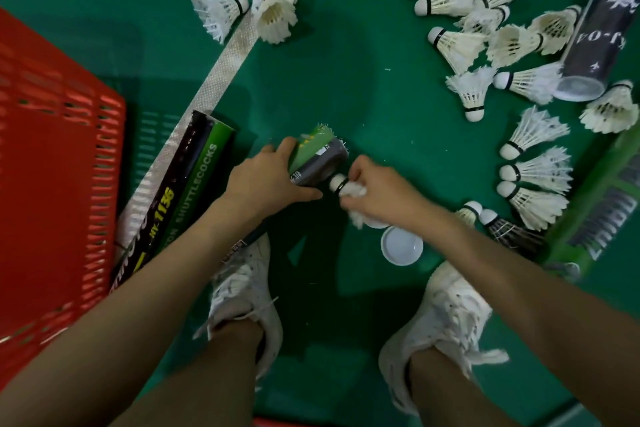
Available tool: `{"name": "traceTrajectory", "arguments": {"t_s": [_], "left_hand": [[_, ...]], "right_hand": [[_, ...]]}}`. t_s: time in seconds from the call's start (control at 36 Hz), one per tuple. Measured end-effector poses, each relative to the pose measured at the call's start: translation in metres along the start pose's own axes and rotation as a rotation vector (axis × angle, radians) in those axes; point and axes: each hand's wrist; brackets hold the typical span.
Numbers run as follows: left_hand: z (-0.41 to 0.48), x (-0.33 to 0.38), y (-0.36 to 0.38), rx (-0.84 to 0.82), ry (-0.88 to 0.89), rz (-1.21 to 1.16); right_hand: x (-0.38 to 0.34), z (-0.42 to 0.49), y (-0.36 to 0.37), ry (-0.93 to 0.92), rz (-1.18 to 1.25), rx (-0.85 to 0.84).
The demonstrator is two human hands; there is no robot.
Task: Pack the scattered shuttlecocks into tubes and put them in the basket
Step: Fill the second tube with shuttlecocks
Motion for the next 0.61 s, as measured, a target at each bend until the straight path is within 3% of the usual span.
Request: {"name": "traceTrajectory", "arguments": {"t_s": [0.14,0.25,0.47,0.61], "left_hand": [[0.000,0.007,-0.010,0.006,0.009,-0.102],[0.000,0.019,-0.014,-0.014,0.060,-0.190],[-0.001,0.039,-0.016,-0.096,0.193,-0.280],[-0.005,0.049,-0.017,-0.123,0.245,-0.305]], "right_hand": [[0.037,0.012,-0.057,0.107,0.271,0.135],[0.049,0.017,-0.082,0.091,0.459,0.142],[0.041,0.016,-0.104,-0.057,0.497,0.033],[0.032,0.016,-0.102,-0.045,0.667,0.106]]}}
Point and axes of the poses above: each hand's wrist, its own z-axis towards the middle knuckle, its own y-axis out of the palm, x = y × z, and after that the axes turned 15 degrees about -z, right-handed
